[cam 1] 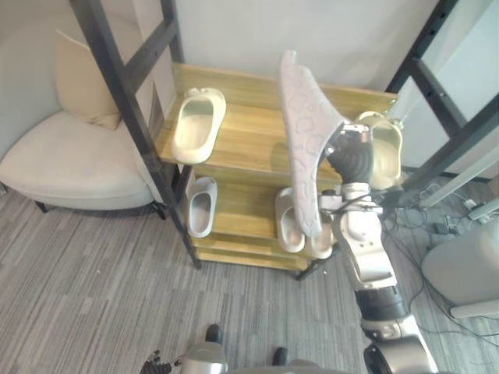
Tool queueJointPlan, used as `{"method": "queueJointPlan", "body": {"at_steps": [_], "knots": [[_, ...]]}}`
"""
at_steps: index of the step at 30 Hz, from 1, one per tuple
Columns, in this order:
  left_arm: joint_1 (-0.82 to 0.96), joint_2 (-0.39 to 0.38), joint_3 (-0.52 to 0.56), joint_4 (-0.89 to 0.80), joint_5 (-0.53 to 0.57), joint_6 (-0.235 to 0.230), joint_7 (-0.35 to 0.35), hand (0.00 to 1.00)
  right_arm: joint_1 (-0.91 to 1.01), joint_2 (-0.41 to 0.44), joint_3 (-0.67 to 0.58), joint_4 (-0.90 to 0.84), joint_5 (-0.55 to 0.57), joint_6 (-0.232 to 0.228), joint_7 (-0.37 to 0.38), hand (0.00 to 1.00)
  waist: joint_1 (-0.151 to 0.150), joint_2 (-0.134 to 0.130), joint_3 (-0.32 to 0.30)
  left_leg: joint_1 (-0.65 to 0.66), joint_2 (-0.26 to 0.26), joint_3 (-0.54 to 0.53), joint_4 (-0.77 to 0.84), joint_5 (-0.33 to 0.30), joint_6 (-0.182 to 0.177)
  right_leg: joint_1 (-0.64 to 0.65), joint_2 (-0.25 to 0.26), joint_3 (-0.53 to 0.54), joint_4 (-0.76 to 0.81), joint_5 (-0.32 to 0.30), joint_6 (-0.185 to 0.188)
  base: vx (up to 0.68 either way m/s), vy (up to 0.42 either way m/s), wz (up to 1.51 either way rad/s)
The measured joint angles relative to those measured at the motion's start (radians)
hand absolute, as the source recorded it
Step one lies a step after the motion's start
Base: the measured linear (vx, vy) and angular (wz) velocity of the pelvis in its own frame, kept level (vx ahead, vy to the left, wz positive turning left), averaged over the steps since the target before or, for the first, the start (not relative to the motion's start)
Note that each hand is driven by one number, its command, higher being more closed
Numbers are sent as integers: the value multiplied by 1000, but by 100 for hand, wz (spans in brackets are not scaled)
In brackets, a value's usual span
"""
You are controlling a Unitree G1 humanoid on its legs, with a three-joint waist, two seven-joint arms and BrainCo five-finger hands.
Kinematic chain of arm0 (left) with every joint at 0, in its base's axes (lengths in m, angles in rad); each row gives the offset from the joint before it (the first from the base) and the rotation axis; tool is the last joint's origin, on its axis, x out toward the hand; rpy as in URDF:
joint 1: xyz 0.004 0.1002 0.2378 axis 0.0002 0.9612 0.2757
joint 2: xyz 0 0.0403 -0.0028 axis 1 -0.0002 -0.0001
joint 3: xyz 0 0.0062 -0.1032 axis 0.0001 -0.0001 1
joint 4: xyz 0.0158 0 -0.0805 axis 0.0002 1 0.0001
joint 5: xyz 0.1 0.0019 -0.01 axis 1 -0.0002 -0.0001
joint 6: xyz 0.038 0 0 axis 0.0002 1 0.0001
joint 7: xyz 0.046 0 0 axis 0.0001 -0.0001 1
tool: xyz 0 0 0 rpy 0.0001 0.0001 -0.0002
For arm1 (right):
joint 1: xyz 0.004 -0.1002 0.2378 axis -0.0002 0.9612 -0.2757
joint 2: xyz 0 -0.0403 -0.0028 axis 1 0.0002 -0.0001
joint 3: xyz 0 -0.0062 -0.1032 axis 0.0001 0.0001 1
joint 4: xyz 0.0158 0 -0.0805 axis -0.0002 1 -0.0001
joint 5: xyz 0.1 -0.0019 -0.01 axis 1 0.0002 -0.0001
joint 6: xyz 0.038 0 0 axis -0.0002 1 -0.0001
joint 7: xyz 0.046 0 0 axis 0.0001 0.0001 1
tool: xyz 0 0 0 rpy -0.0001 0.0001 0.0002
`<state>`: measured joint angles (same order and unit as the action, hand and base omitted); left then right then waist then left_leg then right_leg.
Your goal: Organize the slippers on the shoe rack
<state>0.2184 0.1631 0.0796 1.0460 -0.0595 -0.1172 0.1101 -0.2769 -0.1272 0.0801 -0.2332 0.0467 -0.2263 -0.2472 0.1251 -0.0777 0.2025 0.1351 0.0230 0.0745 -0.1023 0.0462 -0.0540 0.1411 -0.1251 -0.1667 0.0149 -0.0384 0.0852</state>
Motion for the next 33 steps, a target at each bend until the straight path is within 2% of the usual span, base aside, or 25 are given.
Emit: {"method": "queueJointPlan", "body": {"at_steps": [4,11,13,17,22,24,25,28,31,33], "knots": [[14,1,-5,10,0,0,0,0,127,10,4,-79,39,-31,48,100,-17,5,-35,6,2,3,0,-1,-1,0,-2,7,7,-6,4,-2,-3,-1],[8,5,-18,53,0,-5,-1,0,385,9,90,-85,32,-29,130,100,-36,15,-57,6,1,5,0,-3,-2,1,-3,10,2,-7,5,0,0,0],[6,5,-28,71,0,-5,-1,0,453,10,108,-27,22,-24,154,100,-44,26,-68,7,1,9,0,-7,-4,1,-3,12,-1,-9,9,10,-6,-4],[1,10,-52,88,0,-5,-1,0,518,9,112,118,-33,15,169,100,-64,39,-74,7,2,10,0,-12,-7,0,-3,12,-1,-16,12,3,-2,-1],[-2,12,-78,88,-1,-6,-1,0,539,9,111,298,-95,43,170,100,-68,56,-75,-10,2,10,40,-46,-10,-24,-9,11,53,-59,7,14,-11,0],[-11,11,-80,82,-2,-12,-2,0,527,7,107,371,-129,53,167,100,-65,61,-65,-68,3,3,158,-99,-2,-58,-17,11,128,-84,4,48,-42,6],[-16,11,-90,76,-2,-15,-4,0,500,2,106,408,-139,59,164,100,-64,71,-52,-126,5,-3,268,-145,4,-88,-19,10,187,-105,6,7,-32,-1],[-61,4,-101,57,-4,-28,-7,0,375,-28,98,474,-166,74,144,100,-63,102,16,-273,24,-32,510,-222,13,-193,-21,5,358,-166,-4,-71,-23,-1],[-118,11,-116,11,-26,-34,-3,0,208,-57,85,535,-166,79,100,100,-65,104,98,-427,33,-62,681,-296,1,-340,-41,-19,562,-253,-14,-205,-48,31],[-146,17,-120,-20,-64,-47,3,0,88,-75,84,574,-166,86,64,100,-50,98,148,-532,36,-84,805,-339,-2,-439,-57,-30,686,-311,-14,-236,-44,22]]}}
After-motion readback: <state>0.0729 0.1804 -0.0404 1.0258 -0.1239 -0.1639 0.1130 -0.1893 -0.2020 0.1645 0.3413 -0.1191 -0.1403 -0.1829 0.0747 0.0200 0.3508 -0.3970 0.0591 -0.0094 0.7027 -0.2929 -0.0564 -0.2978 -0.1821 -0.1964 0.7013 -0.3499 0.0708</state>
